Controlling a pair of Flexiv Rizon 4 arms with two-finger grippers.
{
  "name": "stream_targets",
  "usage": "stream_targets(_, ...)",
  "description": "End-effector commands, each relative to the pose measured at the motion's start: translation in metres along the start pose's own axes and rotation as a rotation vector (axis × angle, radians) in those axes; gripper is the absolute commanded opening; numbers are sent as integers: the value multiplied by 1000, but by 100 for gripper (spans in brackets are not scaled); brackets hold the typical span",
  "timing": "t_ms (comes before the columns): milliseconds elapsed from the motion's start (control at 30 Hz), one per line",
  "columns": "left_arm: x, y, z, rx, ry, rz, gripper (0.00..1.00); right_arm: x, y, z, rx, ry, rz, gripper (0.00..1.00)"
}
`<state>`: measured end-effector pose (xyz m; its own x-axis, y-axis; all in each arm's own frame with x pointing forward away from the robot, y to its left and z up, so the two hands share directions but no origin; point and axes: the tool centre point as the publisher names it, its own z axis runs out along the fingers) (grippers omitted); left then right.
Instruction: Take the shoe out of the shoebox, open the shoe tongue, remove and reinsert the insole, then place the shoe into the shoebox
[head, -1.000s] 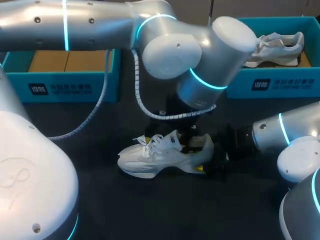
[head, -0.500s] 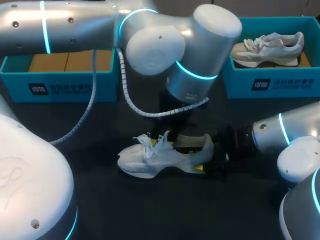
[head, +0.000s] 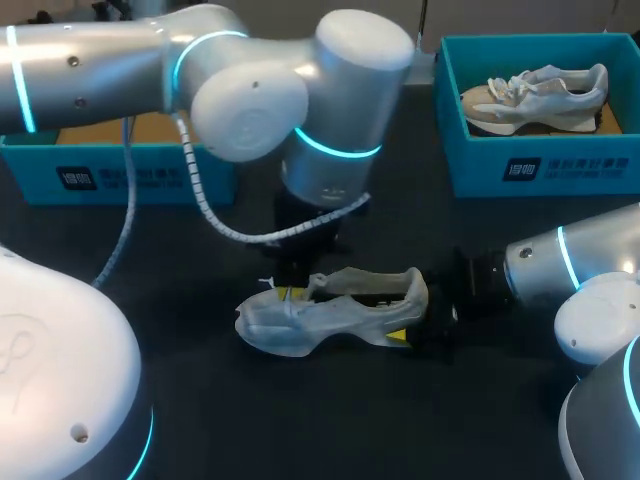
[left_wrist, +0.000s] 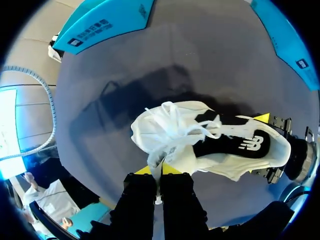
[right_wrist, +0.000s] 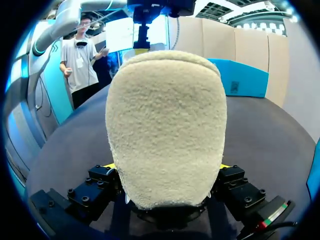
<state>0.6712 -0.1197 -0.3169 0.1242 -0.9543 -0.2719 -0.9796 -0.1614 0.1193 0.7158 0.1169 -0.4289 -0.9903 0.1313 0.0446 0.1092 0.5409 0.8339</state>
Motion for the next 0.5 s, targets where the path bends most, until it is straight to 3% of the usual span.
stream_targets(33, -13, -2, 16, -14, 162, -38, 0, -1, -1, 5, 2, -2, 0, 0)
stream_targets(500, -28, -10, 60, -48, 124, -134, 0, -1, -1, 5, 2, -2, 0, 0)
